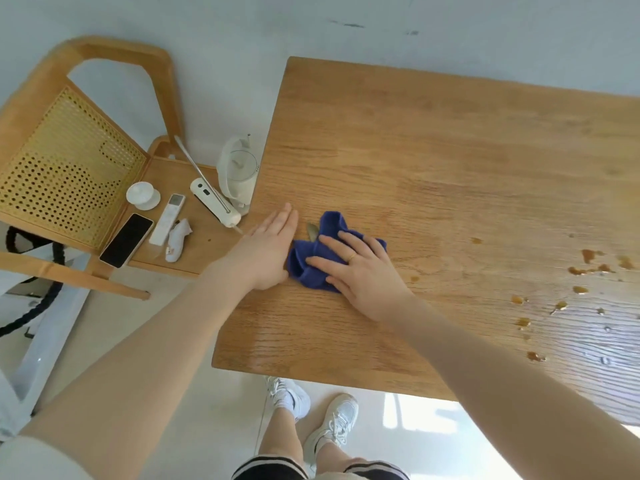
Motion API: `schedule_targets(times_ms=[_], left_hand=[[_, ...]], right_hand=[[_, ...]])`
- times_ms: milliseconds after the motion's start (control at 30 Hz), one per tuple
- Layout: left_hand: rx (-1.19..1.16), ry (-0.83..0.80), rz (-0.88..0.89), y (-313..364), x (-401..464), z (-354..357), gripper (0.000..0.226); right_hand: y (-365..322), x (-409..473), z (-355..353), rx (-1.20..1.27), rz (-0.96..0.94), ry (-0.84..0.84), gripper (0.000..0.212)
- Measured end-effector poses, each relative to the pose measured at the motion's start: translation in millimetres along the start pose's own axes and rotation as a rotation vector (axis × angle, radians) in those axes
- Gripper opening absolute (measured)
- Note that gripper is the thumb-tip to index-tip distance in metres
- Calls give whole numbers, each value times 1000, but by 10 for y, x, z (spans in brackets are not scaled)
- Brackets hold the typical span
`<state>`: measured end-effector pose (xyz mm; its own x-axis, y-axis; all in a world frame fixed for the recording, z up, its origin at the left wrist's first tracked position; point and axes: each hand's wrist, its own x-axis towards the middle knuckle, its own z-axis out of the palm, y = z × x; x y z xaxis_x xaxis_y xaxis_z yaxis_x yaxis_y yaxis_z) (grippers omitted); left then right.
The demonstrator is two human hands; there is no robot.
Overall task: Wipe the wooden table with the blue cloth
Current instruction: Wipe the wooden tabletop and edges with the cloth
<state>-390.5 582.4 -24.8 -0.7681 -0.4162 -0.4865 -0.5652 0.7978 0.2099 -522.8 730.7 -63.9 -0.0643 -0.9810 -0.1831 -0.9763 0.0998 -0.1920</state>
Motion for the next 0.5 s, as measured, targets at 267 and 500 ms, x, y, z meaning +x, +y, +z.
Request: schedule_targets(times_ms=[267, 500], left_hand=[[57, 43, -63, 263, 161, 89, 133], [44, -8, -160, 476, 197, 22, 133]], right_hand=[[551, 517, -134, 59, 392, 167, 40], [146, -81, 28, 22, 163, 97, 41]])
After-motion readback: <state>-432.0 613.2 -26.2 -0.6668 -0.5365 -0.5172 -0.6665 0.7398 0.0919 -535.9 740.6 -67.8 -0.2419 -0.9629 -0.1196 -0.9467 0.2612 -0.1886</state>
